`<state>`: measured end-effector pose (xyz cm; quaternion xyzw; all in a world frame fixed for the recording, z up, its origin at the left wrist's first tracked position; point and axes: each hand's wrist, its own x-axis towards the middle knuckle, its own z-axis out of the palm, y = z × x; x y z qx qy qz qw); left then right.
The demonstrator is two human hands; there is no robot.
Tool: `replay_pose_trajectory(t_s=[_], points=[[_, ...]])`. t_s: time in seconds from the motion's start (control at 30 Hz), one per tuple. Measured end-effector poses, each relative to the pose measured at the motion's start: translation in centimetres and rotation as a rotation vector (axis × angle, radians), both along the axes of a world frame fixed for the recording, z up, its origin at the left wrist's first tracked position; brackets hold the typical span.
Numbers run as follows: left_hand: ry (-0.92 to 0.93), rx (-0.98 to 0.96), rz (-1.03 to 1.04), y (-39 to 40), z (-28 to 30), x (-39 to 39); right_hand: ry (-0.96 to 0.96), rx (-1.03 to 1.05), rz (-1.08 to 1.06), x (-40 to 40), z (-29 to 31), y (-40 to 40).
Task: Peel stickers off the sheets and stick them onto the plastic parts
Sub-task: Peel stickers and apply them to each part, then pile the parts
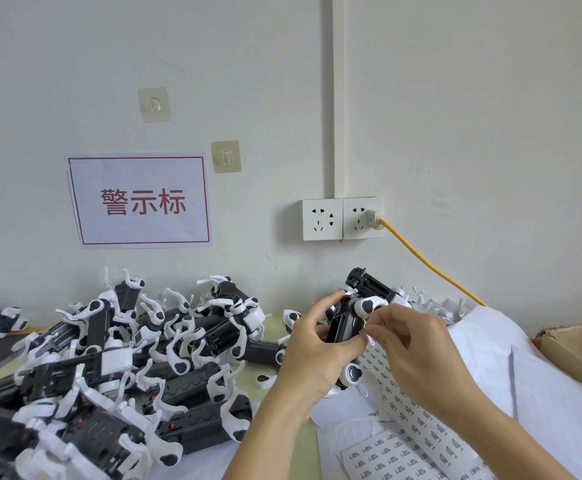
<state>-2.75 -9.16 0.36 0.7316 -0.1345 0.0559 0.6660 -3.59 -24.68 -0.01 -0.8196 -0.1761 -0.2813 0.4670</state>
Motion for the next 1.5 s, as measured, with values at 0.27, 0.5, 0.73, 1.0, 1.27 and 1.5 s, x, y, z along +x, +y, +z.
replay_pose_trajectory(t_s=[0.27, 0.5, 0.73, 1.0, 1.27, 1.5], points=[[0.001, -0.016, 0.012, -0.1, 0.2, -0.2, -0.002, 0.013, 0.001, 0.2, -0.2, 0.0], [-0.014, -0.054, -0.003, -0.1, 0.3, -0.3, -0.006, 0.006, -0.003, 0.2, -0.3, 0.0], [-0.026, -0.053, -0.008, -0.2, 0.4, -0.5, -0.037, -0.041, -0.043, 0.1, -0.3, 0.1], [-0.019, -0.064, -0.032, -0.4, 0.4, -0.5, -0.192, -0.143, -0.255, -0.6, 0.1, 0.6], [0.045, -0.104, -0.056, -0.4, 0.5, -0.6, -0.239, -0.094, -0.29, -0.8, 0.1, 0.9], [0.198, -0.332, -0.136, -0.5, 0.7, -0.3, -0.216, -0.048, -0.258, -0.5, 0.1, 0.7]])
